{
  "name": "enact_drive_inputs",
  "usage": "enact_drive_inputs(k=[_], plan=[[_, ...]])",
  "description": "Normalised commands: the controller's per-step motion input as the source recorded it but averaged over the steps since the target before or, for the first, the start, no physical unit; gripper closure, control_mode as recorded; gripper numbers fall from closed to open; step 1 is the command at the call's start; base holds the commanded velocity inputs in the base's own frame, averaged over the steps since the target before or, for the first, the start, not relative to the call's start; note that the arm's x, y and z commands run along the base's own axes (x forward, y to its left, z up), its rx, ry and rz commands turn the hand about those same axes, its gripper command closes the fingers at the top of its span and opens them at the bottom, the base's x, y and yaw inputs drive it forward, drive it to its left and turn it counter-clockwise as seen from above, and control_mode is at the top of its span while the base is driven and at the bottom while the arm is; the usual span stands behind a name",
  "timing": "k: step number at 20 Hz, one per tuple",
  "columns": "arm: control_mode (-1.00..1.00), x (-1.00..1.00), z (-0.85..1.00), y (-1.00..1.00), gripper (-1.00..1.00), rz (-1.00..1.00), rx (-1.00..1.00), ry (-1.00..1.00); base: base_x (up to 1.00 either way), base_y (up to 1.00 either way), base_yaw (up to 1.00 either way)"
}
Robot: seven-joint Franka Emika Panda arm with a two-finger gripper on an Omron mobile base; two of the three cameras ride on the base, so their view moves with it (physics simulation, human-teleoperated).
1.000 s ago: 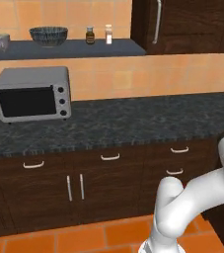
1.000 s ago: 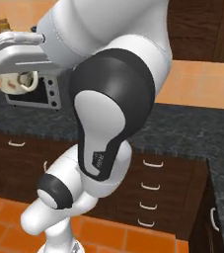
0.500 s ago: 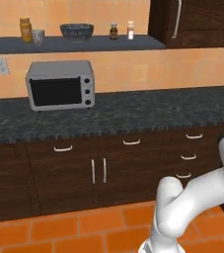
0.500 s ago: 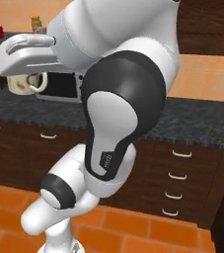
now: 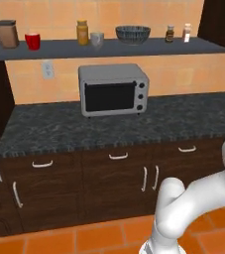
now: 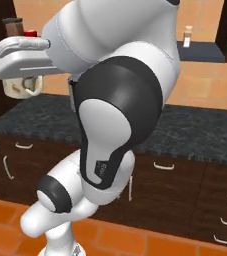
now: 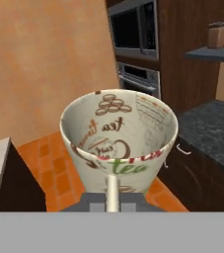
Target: Gather all objects into one cabinet and sort the glasses and bowls to opposite sides.
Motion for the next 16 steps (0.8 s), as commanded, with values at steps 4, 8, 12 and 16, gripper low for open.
enact_drive_inputs(k=[4, 8, 12, 16], plan=[[1.00, 0.00, 0.00, 0.00, 1.00, 0.00, 0.00, 0.00, 1.00, 0.43, 0.03], [1.00, 0.00, 0.00, 0.00, 1.00, 0.00, 0.00, 0.00, 1.00, 0.12, 0.08], [1.00, 0.00, 0.00, 0.00, 1.00, 0.00, 0.00, 0.00, 0.49, 0.28, 0.09], [1.00, 0.00, 0.00, 0.00, 1.00, 0.00, 0.00, 0.00, -0.04, 0.43, 0.05]])
